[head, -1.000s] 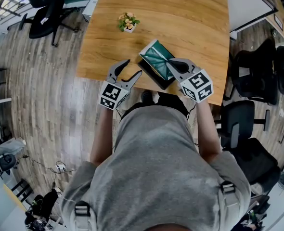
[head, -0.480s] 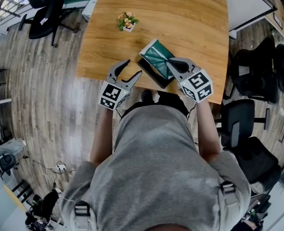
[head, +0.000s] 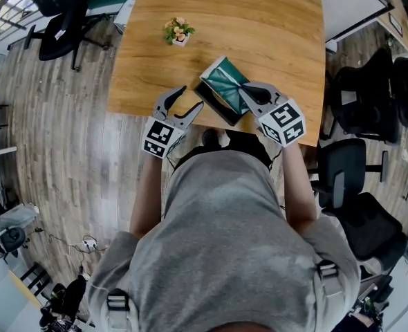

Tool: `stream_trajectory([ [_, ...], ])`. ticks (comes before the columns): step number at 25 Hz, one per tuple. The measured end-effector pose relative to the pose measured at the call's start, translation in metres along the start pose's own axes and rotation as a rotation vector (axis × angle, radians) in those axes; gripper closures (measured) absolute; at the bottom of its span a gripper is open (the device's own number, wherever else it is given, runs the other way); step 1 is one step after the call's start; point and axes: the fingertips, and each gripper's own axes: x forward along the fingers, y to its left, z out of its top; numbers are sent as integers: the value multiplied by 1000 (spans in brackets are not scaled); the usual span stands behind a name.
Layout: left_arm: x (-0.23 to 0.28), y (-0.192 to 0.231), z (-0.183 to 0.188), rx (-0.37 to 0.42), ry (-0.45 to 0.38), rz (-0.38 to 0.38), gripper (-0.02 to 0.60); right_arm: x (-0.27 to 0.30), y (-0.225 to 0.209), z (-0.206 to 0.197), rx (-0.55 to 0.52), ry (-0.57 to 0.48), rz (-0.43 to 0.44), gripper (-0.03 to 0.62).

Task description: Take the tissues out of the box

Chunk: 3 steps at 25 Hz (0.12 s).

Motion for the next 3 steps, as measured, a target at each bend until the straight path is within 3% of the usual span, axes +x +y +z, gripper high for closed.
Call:
stream_trajectory([
  [3, 2, -2, 1, 1, 0, -1, 313, -2, -1, -1, -1, 3, 1, 583],
])
